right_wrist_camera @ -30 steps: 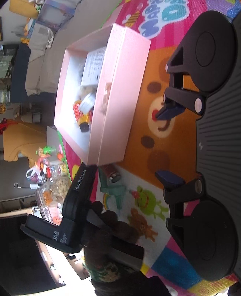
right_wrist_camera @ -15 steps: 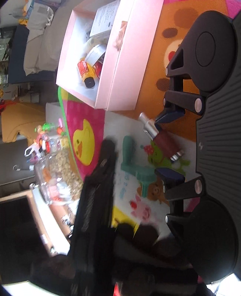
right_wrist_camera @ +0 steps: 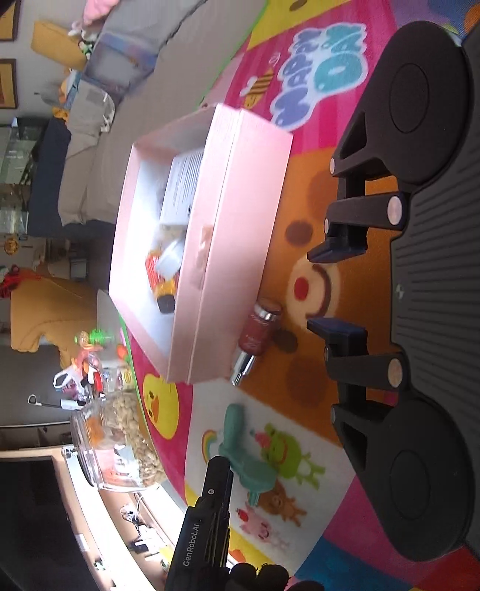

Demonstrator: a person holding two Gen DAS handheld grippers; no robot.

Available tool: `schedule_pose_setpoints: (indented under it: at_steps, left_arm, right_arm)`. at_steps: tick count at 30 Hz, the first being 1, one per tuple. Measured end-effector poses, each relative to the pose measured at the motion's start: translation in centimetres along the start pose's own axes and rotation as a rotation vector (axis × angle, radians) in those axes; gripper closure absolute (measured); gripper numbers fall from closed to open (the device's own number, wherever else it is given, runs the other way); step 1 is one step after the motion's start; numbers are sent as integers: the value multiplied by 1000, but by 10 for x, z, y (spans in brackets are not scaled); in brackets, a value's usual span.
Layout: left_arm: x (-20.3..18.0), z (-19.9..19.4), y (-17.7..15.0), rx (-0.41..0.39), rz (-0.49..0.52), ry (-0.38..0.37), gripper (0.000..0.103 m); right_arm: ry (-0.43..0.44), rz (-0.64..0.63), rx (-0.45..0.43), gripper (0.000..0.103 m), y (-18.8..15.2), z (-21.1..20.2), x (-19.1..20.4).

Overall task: Organize rigid objects
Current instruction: 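Grasp the teal roller with the left tool, then hold the teal roller in the left tool while the right tool grasps the red bottle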

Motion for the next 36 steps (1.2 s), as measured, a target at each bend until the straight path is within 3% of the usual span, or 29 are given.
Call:
schedule_pose_setpoints:
  at_steps: [3,6,9,13,20,25,26,32,36]
  left_arm:
    - [-12,1,-6,27,42,-14,80]
    - [-22,1,-14,40,115,13,79]
    - [-30,-2,-22,36,169,33,79]
    - [-37,-10,-35,60,196,-23,79]
    - [-44,-20,-56,25,216,2,78]
    - [-46,-22,-66,-24,261,18,76]
    - [-47,-22,-66,-33,271,19,75]
    - [-54,-23,-75,-78,337,48,75]
    - [-51,-23,-74,-79,323,38,75]
  right_arm:
    - [-25,17,-12,46,-3,1,-3]
    - [-21,26,-13,40,-4,1,-5]
    - [-18,28,-14,37,-4,1,-4]
    - [-14,38,-15,36,-2,3,-6]
    - [-11,92,-5,32,12,18,-3]
    - [-175,118,-8,32,18,28,-7]
    - [-172,136,-11,32,17,26,-10]
    - [29,181,-2,28,24,19,1]
    - [48,205,55,21,38,41,19]
Point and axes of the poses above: each gripper's, at about its wrist camera, not at the fingertips, and z roughly the way its jaws point, x to its left, y to its top, the point moved 1 cm from there along z, roughly the way its jaws point
